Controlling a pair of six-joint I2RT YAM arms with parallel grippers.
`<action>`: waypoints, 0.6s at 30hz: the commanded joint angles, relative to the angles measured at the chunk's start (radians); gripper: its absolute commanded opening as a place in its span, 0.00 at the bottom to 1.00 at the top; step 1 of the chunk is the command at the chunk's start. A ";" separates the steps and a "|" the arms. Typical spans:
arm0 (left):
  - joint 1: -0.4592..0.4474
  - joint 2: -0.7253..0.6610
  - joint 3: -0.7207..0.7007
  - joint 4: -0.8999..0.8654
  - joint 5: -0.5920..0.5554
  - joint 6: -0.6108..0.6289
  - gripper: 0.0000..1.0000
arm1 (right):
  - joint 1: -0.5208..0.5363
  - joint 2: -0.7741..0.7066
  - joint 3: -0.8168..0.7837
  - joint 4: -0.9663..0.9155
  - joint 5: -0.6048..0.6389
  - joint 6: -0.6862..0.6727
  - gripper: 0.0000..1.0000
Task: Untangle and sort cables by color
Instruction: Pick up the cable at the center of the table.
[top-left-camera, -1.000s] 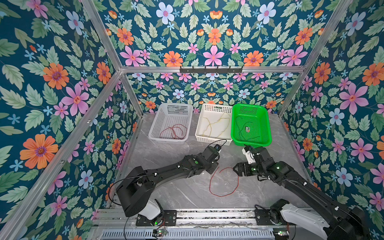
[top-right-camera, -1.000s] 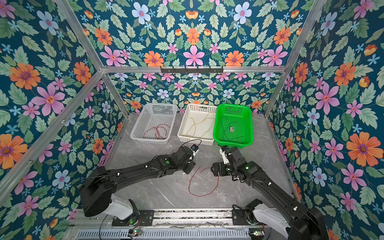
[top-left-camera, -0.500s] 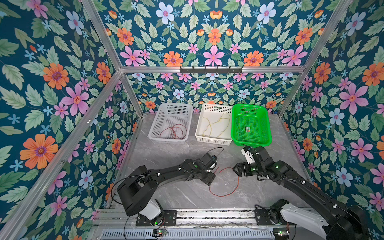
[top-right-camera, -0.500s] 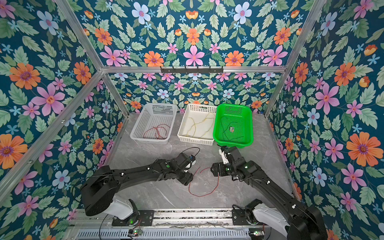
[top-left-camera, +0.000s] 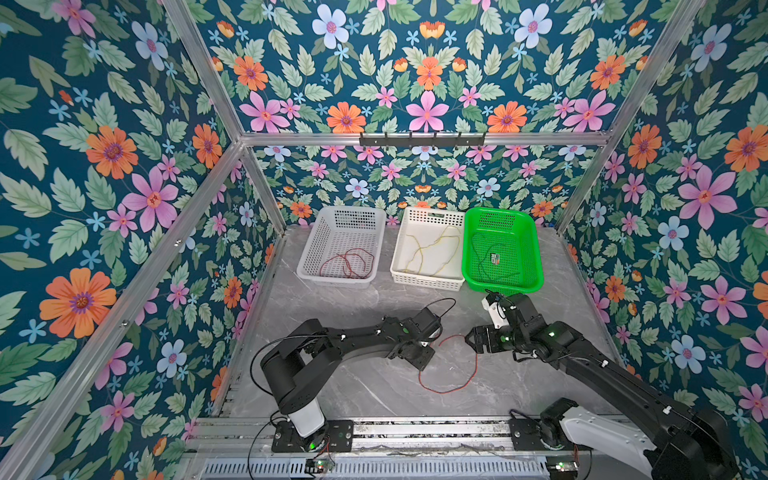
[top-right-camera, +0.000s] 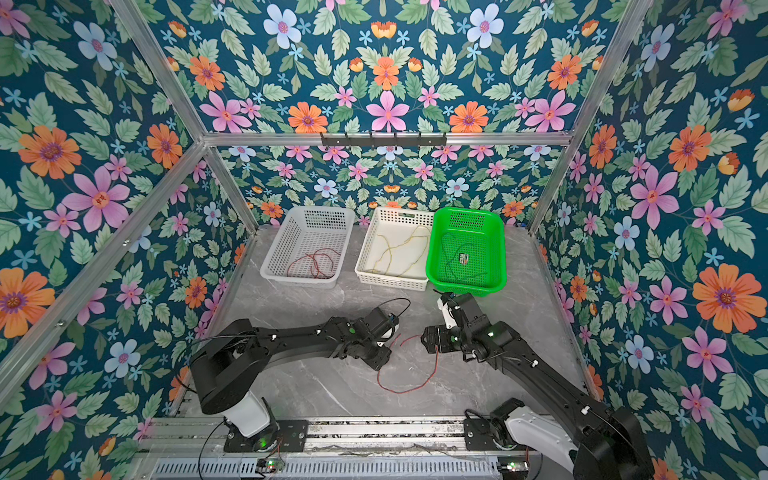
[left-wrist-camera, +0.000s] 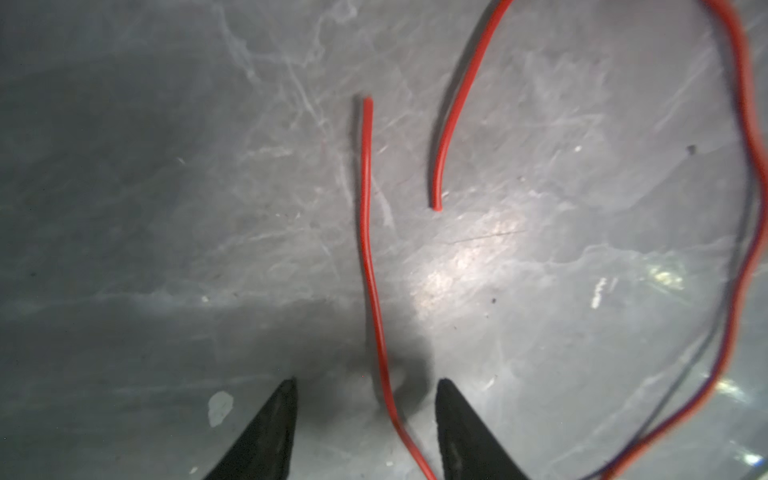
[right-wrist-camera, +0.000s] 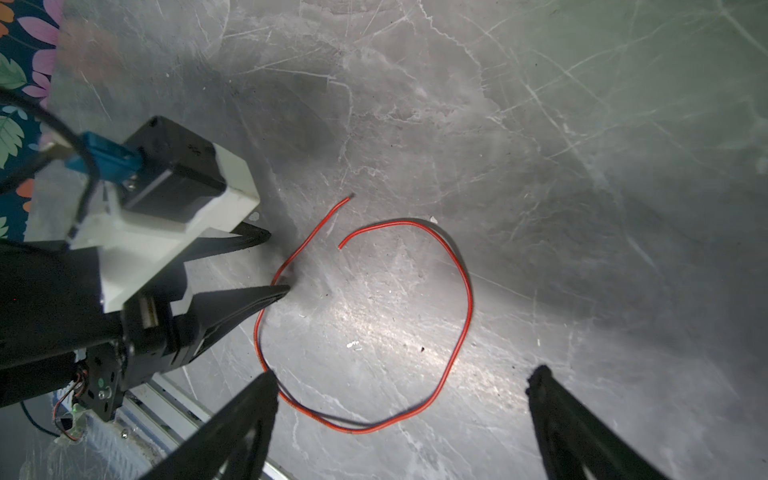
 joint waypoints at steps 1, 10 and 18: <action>0.001 0.024 0.002 -0.023 -0.008 0.010 0.46 | 0.001 -0.012 -0.006 0.009 0.010 -0.006 0.95; -0.021 0.059 0.020 -0.057 -0.039 0.010 0.31 | 0.001 -0.006 -0.005 0.015 0.014 -0.009 0.95; -0.053 0.075 0.005 -0.073 -0.081 -0.006 0.10 | 0.001 -0.002 -0.008 0.022 0.017 -0.009 0.95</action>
